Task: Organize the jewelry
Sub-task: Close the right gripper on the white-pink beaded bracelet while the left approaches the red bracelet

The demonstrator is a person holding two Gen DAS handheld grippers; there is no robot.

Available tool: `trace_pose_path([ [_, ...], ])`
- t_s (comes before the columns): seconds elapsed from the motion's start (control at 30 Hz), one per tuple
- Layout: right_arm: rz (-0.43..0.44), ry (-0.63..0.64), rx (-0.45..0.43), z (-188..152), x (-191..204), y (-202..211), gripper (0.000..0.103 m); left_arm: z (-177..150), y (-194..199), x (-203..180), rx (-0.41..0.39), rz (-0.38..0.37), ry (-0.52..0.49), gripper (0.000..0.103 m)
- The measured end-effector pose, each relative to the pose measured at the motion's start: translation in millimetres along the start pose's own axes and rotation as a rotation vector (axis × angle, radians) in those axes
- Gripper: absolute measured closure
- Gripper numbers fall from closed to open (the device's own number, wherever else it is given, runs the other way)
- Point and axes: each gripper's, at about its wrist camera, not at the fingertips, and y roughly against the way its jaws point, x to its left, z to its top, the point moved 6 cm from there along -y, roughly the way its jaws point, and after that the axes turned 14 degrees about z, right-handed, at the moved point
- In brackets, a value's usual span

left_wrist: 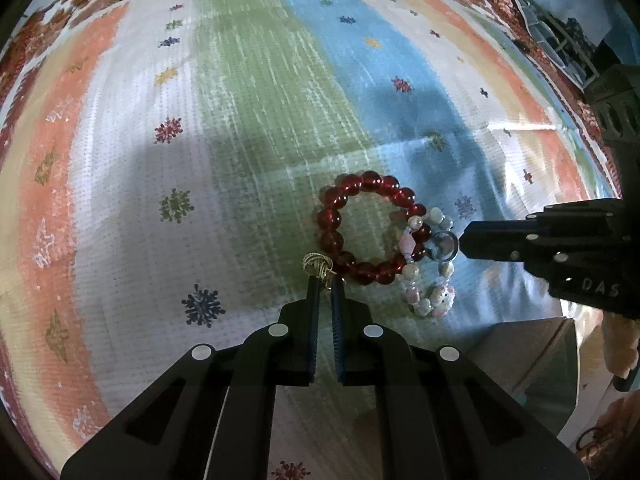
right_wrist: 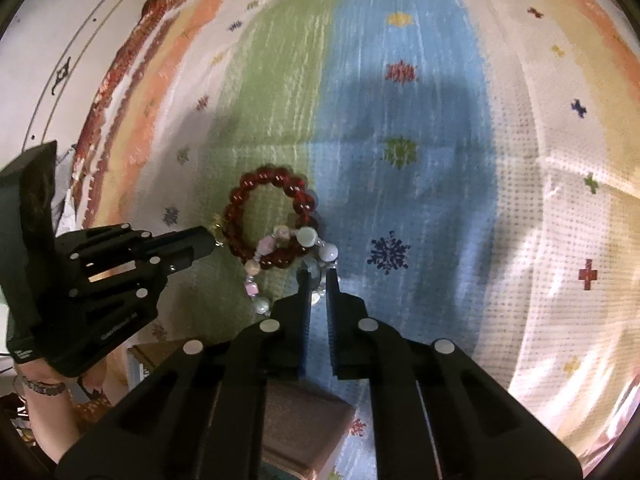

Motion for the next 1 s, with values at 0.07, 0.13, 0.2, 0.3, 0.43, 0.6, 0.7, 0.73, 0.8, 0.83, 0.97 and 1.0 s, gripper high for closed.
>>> trace_pose_path([
  [0.07, 0.003, 0.004, -0.013, 0.5, 1.5, 5.2, 0.095, 0.8, 3.4, 0.8, -0.008, -0.003, 0.004, 0.097],
  [0.13, 0.008, 0.007, -0.008, -0.9, 3.1, 5.1, 0.095, 1.0, 3.8, -0.5, -0.01, -0.003, 0.002, 0.097],
  [0.2, -0.001, -0.005, 0.012, -3.0, 0.2, 0.0, 0.094, 0.7, 2.4, -2.1, -0.007, -0.001, -0.002, 0.097],
  [0.3, -0.005, -0.023, 0.032, -4.4, -2.6, -9.9, 0.093, 0.7, -0.8, -4.1, -0.002, 0.007, -0.006, 0.097],
  [0.43, -0.002, -0.04, 0.026, -2.7, -3.7, -14.7, 0.075, -1.0, -0.4, -0.8, -0.001, 0.006, -0.002, 0.097],
  [0.6, 0.011, -0.063, 0.011, -1.4, -8.6, -16.5, 0.071, -2.2, -4.6, -3.0, 0.007, 0.017, -0.012, 0.097],
  [0.7, 0.049, -0.126, -0.017, 0.8, -18.0, -14.9, 0.081, -3.2, -6.9, -3.7, 0.012, 0.023, -0.019, 0.097],
  [0.73, 0.049, -0.13, -0.015, 1.3, -20.9, -16.2, 0.083, -3.3, -7.1, -3.5, 0.012, 0.027, -0.021, 0.097],
  [0.8, 0.059, -0.14, -0.012, 0.8, -24.6, -17.8, 0.083, -3.2, -6.9, -2.5, 0.013, 0.025, -0.019, 0.097],
  [0.83, 0.06, -0.139, -0.013, 0.7, -24.4, -16.9, 0.083, -3.1, -6.3, -1.8, 0.012, 0.023, -0.017, 0.097],
  [0.97, 0.021, -0.102, -0.007, 0.6, -19.3, -17.8, 0.083, -2.3, -5.3, 0.4, 0.008, 0.023, -0.012, 0.097],
  [1.0, 0.012, -0.094, -0.007, 0.1, -17.2, -18.7, 0.083, -2.5, -5.3, 0.3, 0.008, 0.023, -0.013, 0.097],
])
